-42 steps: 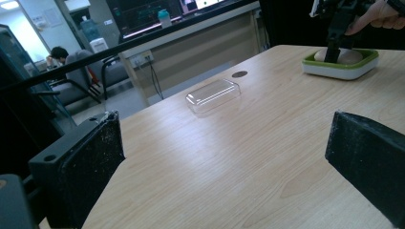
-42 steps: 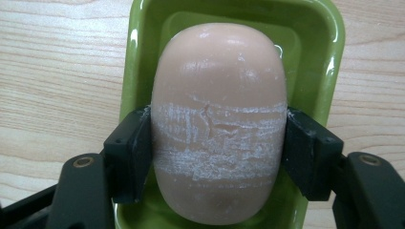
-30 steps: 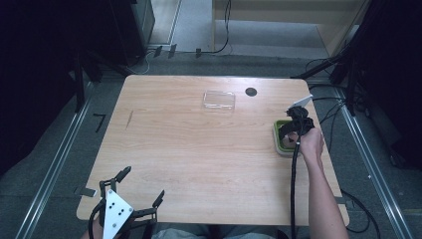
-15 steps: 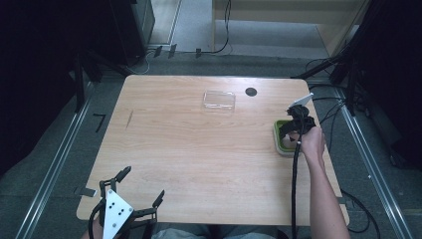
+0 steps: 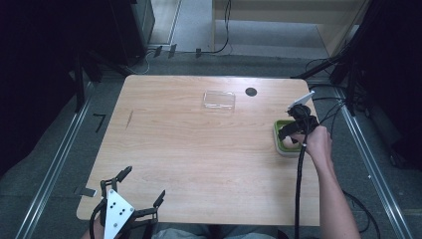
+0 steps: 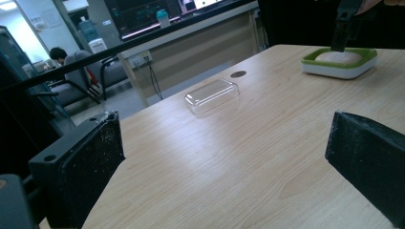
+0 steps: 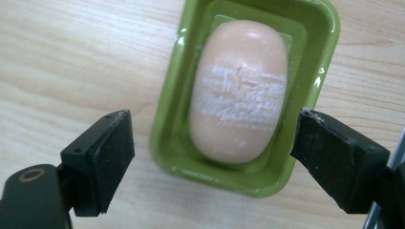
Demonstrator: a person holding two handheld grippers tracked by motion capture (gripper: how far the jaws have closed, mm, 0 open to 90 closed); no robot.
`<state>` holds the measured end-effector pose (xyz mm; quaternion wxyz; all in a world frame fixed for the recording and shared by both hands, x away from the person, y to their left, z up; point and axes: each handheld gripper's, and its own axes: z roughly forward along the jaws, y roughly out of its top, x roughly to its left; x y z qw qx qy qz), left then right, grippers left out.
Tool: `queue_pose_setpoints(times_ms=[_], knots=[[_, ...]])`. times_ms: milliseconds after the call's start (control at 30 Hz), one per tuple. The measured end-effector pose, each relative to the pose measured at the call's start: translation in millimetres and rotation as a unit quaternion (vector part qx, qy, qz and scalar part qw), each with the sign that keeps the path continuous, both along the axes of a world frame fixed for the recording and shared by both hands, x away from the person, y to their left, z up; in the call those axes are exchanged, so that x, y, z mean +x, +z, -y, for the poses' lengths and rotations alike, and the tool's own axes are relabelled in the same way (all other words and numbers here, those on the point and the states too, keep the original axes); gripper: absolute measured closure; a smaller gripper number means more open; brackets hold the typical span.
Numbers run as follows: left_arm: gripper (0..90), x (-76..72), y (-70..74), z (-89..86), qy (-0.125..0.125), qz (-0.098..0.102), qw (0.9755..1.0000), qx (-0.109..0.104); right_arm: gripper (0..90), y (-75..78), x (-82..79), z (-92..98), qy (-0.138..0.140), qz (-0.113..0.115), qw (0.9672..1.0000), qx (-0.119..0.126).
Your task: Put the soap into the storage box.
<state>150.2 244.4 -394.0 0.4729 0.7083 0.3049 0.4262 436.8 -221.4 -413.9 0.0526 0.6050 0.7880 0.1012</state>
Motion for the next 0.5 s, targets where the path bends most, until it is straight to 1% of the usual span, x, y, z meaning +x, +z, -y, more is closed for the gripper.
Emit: queue_pose_setpoints(times_ms=[67,133,200,267,300,333,367,433,467,500], knots=[[0.0,-0.2,0.0,0.1,0.0,0.0,1.0,0.001,13.5,4.9,-5.1,-3.0,0.015,0.004,0.9999,-0.002],[0.0,-0.3,0.0,0.2,-0.001,0.0,1.0,0.0,13.3,8.6,-9.3,-6.2,0.028,0.002,0.9996,0.004],[0.0,-0.4,0.1,-0.1,-0.001,0.0,1.0,0.001,13.3,13.1,-15.3,-11.1,0.042,0.004,0.9991,0.0],[0.0,-0.3,0.1,-0.1,0.0,0.0,1.0,0.002,13.2,17.5,-22.3,-16.4,0.06,0.009,0.9982,0.002],[0.0,-0.3,-0.1,0.1,-0.001,0.001,1.0,0.001,13.1,19.5,-27.2,-21.0,0.07,0.01,0.9975,-0.003],[0.0,-0.3,-0.1,0.3,-0.001,0.001,1.0,0.0,13.0,20.7,-31.1,-24.1,0.079,0.013,0.9968,-0.001],[0.0,-0.3,-0.1,0.4,-0.001,0.001,1.0,0.001,12.9,22.2,-34.8,-28.0,0.088,0.011,0.9961,-0.005],[0.0,-0.4,0.0,0.5,-0.001,0.001,1.0,0.001,12.1,24.0,-41.6,-35.1,0.101,0.013,0.9947,-0.017],[0.0,-0.4,0.0,0.6,-0.001,0.001,1.0,0.001,12.0,24.8,-45.8,-39.6,0.111,0.013,0.9936,-0.021],[0.0,-0.4,0.0,0.6,-0.001,0.001,1.0,0.001,11.8,25.5,-50.6,-44.3,0.126,0.014,0.9916,-0.024]])
